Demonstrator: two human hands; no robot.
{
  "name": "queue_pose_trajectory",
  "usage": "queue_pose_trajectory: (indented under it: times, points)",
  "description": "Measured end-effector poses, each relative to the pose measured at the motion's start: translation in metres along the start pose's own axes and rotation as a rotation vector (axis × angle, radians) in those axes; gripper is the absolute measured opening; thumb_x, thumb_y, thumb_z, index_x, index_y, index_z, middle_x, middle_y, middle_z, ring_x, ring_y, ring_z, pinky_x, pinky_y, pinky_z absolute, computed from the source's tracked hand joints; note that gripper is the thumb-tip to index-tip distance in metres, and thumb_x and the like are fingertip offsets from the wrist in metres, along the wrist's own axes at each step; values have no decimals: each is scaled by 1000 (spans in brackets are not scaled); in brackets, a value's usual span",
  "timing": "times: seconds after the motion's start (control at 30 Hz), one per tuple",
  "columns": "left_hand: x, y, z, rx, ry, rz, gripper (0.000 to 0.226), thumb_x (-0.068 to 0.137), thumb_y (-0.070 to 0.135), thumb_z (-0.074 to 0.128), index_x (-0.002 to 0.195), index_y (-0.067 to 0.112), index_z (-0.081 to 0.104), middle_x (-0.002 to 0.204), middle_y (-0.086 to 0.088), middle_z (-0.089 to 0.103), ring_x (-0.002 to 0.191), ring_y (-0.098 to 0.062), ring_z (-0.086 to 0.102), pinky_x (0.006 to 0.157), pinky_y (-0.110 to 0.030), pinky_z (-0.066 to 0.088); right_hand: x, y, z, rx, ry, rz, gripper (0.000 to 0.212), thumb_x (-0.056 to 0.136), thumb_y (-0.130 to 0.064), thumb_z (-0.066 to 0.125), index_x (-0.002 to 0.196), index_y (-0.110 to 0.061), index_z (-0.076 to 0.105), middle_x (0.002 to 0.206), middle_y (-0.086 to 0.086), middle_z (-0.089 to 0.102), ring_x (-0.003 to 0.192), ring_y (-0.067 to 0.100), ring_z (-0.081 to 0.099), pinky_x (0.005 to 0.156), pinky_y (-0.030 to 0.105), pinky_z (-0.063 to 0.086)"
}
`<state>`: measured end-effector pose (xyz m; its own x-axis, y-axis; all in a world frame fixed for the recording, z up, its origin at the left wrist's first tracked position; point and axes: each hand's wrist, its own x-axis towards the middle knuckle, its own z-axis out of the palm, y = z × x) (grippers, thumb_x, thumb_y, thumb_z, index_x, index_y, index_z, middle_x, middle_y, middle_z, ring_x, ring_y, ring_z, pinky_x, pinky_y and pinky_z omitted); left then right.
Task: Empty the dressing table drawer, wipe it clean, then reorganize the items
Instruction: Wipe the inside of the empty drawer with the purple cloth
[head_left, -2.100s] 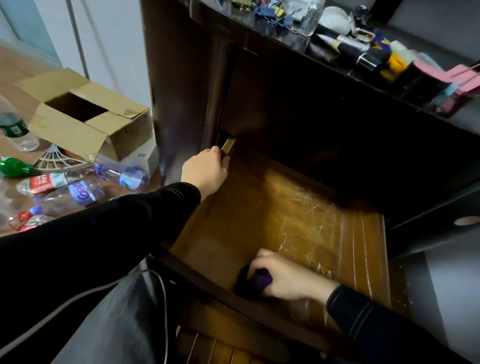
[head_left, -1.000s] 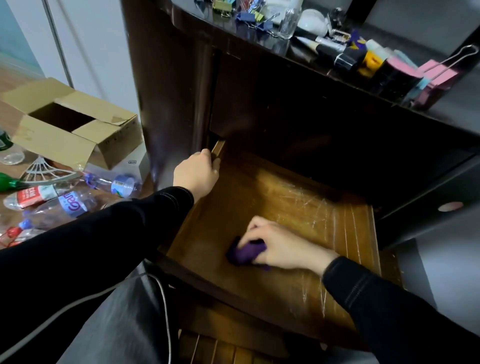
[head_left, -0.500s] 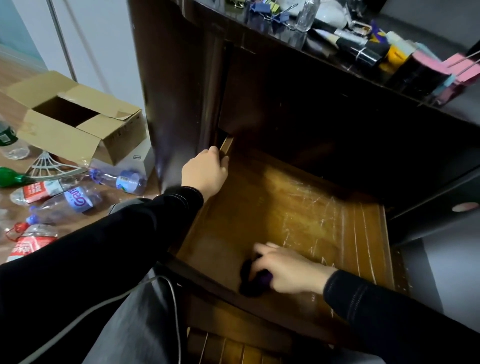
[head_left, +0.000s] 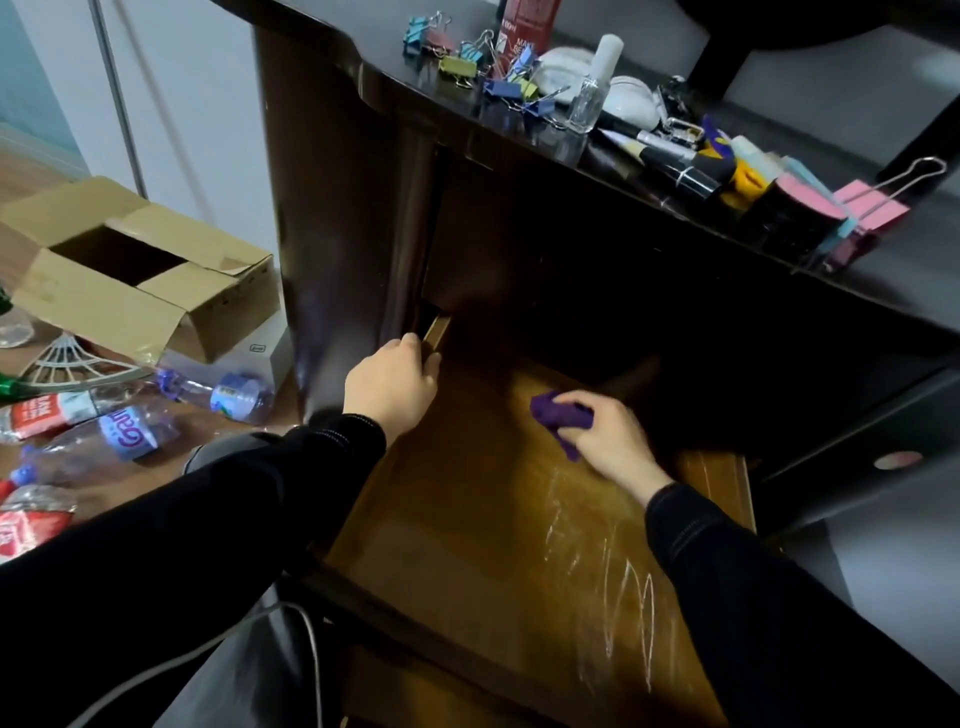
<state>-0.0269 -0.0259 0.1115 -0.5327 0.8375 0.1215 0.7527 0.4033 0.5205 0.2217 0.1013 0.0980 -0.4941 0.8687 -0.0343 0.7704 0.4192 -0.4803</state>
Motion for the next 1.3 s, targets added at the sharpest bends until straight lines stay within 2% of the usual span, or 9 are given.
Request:
queue_pose_trajectory:
  times: [0.27,0.37,0.5,0.63,0.8,0.87,0.97,1.1,1.3]
  points:
    - [5,2,4,34,7,-13,29,103,40,41,104,12,51,105,-7,62,95,-35,62,77,-41,48,51,32,54,-257,128,14,39,95,-15,62,133,-27,62,111,4,74,101,30,69,76,31,53]
    - [5,2,1,39,-8,-23,29,103,39,42,105,12,52,106,-8,62,97,-35,62,81,-43,50,53,30,49,-329,18,-15,40,93,-14,64,129,-31,61,113,1,72,100,28,68,75,31,53]
    - [3,4,-2,34,-26,-31,30,103,39,41,107,11,52,106,-9,63,97,-35,61,83,-45,50,21,22,41,-401,-128,-101,44,90,-11,66,127,-34,63,127,-6,55,118,24,52,94,37,49]
    - [-1,6,-7,19,-36,-41,33,104,41,40,108,11,54,107,-9,62,97,-34,61,84,-45,50,-43,11,45,-347,-285,-198,43,88,-11,65,120,-39,62,114,-15,45,109,16,46,95,32,47]
    - [-6,10,-12,9,-39,-48,33,104,40,40,109,12,54,108,-10,62,97,-33,61,82,-43,50,-91,6,46,-293,-433,-271,42,86,-5,59,112,-38,60,109,-16,39,98,8,42,108,33,35]
    - [-5,10,-12,12,-42,-42,33,104,40,40,110,11,55,108,-10,62,98,-33,61,83,-44,50,-79,4,41,-252,-449,-207,39,87,-9,63,110,-40,63,110,-15,44,100,11,50,99,33,46]
    - [-3,8,-8,9,-32,-33,32,104,41,40,108,12,54,107,-10,62,97,-33,61,81,-43,49,-40,6,34,-251,-326,-118,36,85,-16,72,111,-40,66,107,-12,50,99,17,57,82,32,48]
    - [2,2,0,30,-5,-21,31,104,40,40,103,12,52,102,-8,61,94,-34,60,77,-42,47,26,23,27,-321,-63,7,33,94,-18,63,124,-33,65,116,1,66,108,28,63,86,34,51]
    - [5,3,2,60,3,-4,28,103,38,41,105,12,52,103,-8,62,93,-34,62,75,-42,48,67,31,37,-396,17,182,22,102,-29,52,118,-22,66,111,8,71,103,30,66,84,32,53]
